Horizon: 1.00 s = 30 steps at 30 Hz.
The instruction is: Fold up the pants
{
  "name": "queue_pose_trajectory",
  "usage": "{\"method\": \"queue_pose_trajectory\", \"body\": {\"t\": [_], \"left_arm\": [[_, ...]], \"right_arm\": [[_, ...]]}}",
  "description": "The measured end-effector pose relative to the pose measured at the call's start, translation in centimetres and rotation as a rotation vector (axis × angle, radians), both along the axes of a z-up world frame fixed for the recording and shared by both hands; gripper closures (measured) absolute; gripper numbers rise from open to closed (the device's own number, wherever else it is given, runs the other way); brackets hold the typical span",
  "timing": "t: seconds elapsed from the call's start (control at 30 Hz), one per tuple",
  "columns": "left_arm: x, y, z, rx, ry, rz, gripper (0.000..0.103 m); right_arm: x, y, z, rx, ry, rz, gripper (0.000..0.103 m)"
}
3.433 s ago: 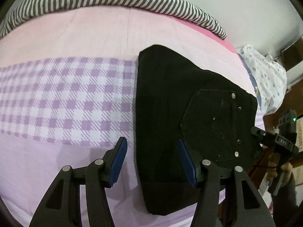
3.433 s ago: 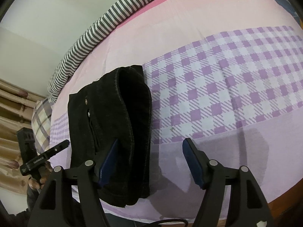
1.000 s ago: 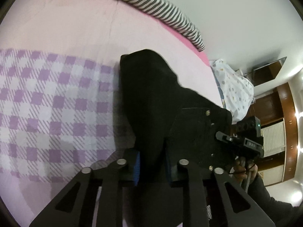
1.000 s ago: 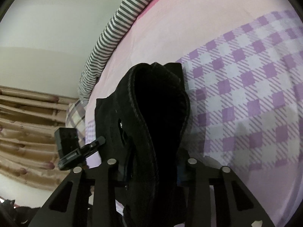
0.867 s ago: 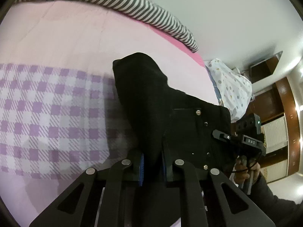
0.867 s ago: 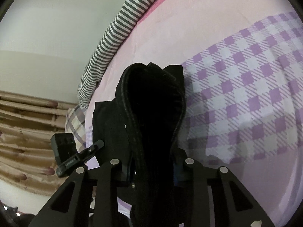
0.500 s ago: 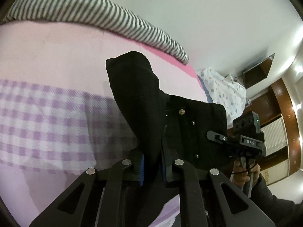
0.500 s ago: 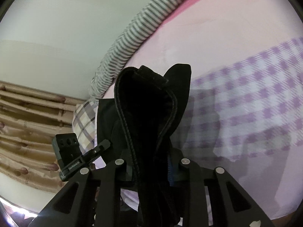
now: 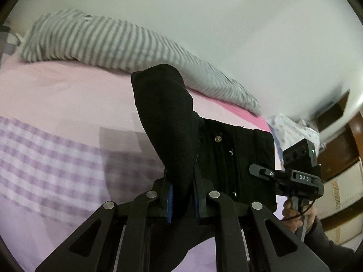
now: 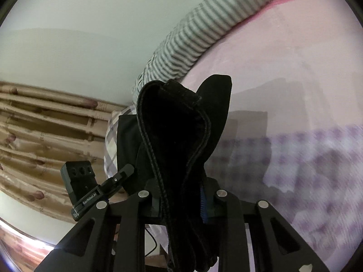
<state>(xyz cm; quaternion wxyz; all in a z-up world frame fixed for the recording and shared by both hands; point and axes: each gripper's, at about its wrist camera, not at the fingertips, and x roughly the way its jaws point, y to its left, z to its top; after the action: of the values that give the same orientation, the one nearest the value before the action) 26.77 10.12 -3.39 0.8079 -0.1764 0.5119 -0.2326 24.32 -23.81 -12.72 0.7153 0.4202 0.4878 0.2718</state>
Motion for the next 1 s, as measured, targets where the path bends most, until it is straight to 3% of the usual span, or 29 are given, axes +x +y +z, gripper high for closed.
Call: {"method": "queue_pose_trajectory", "body": {"t": [0.27, 0.5, 0.6, 0.8, 0.87, 1.0], "left_arm": [[3.8, 5.2, -1.0, 0.042, 0.009, 0.082, 0.089], [6.1, 8.6, -2.8, 0.058, 0.044, 0.119, 0.089], [6.9, 9.7, -4.4, 0.077, 0.068, 0.135, 0.089], [7.9, 11.1, -8.3, 0.126, 0.121, 0.185, 0.084], [7.8, 11.4, -9.0, 0.147, 0.119, 0.200, 0.077], [7.5, 11.2, -9.8, 0.202, 0.110, 0.212, 0.065]], "right_arm": [[6.0, 5.4, -0.9, -0.003, 0.023, 0.059, 0.080], [8.4, 7.4, -2.7, -0.010, 0.062, 0.076, 0.081], [8.8, 7.3, -3.3, -0.059, 0.049, 0.071, 0.081], [9.3, 7.4, -4.9, -0.254, 0.029, 0.061, 0.077], [9.0, 7.5, -5.2, -0.298, 0.014, 0.054, 0.067], [8.0, 7.9, -5.2, -0.382, -0.018, 0.057, 0.058]]}}
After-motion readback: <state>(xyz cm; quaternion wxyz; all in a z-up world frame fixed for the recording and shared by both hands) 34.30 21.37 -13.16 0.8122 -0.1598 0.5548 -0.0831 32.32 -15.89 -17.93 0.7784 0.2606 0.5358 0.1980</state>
